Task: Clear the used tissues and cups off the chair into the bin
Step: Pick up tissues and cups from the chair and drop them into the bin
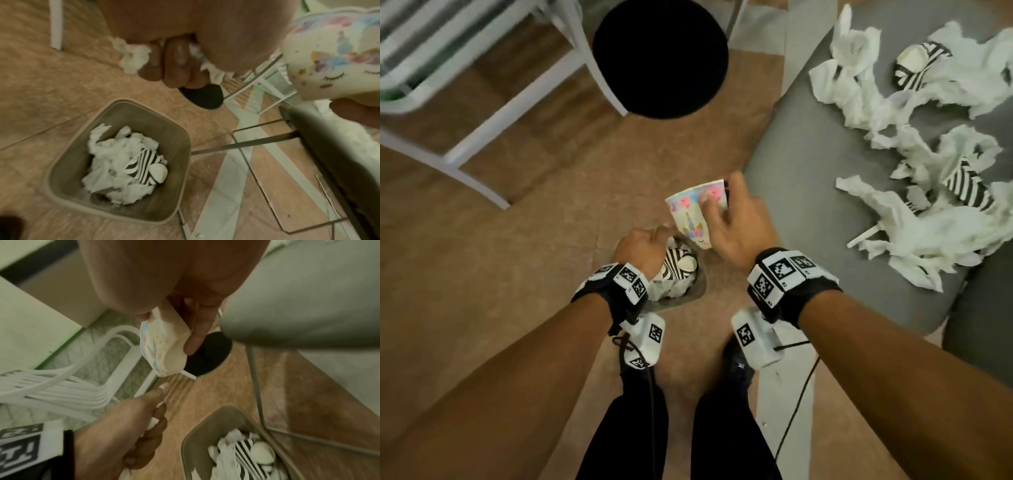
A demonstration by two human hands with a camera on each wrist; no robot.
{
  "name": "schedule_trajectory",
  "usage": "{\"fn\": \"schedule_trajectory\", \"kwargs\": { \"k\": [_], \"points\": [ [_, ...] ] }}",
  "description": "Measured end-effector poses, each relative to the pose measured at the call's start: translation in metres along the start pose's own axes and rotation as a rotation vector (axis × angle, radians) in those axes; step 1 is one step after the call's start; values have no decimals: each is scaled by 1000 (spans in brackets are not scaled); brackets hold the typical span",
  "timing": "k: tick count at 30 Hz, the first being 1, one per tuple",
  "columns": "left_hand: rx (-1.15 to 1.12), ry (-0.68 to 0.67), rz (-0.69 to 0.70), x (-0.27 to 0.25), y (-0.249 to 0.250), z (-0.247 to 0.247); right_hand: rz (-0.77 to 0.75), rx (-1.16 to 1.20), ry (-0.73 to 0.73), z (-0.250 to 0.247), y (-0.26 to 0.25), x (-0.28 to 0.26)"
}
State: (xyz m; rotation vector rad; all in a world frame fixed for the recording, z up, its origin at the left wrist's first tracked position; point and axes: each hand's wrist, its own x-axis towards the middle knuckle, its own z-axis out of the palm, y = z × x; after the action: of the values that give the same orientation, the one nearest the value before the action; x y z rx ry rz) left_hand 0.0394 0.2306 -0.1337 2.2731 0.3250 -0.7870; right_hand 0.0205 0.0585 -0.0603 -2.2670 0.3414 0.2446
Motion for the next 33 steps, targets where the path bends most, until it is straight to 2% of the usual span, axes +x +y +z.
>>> {"fn": "schedule_trajectory", "kwargs": {
  "k": [2, 5, 6, 9, 12, 14, 17, 21, 25, 29, 33],
  "points": [
    [2, 42, -4, 10, -22, 0, 44, -9, -64, 31, 6, 1],
    [7, 104, -59, 19, -48, 9, 188, -57, -172, 74, 25, 4],
    [-24, 92, -77, 29, -61, 15, 229, -75, -193, 94, 35, 9],
    [-222, -74, -168, 43, -75, 26, 284, -95, -222, 123, 53, 14],
    [-334, -190, -248, 59, -91, 32, 326, -103, -328, 144, 65, 18],
    [-329, -221, -286, 66, -101, 30, 340, -131, -358, 146, 69, 20],
    [-213, -186, -230, 70, -98, 17, 306, -151, -370, 126, 67, 23],
    [-156, -138, -142, 52, -34, -12, 277, -85, -415, 69, 46, 24],
    [-10, -86, 102, 42, 51, -20, 144, -18, -433, 7, 19, 17],
    [89, -31, 323, 24, 150, 6, 110, 24, -226, -67, 25, 11],
    [227, -51, 654, -8, 223, 70, 195, 21, 59, -149, 84, -1]
  ]
}}
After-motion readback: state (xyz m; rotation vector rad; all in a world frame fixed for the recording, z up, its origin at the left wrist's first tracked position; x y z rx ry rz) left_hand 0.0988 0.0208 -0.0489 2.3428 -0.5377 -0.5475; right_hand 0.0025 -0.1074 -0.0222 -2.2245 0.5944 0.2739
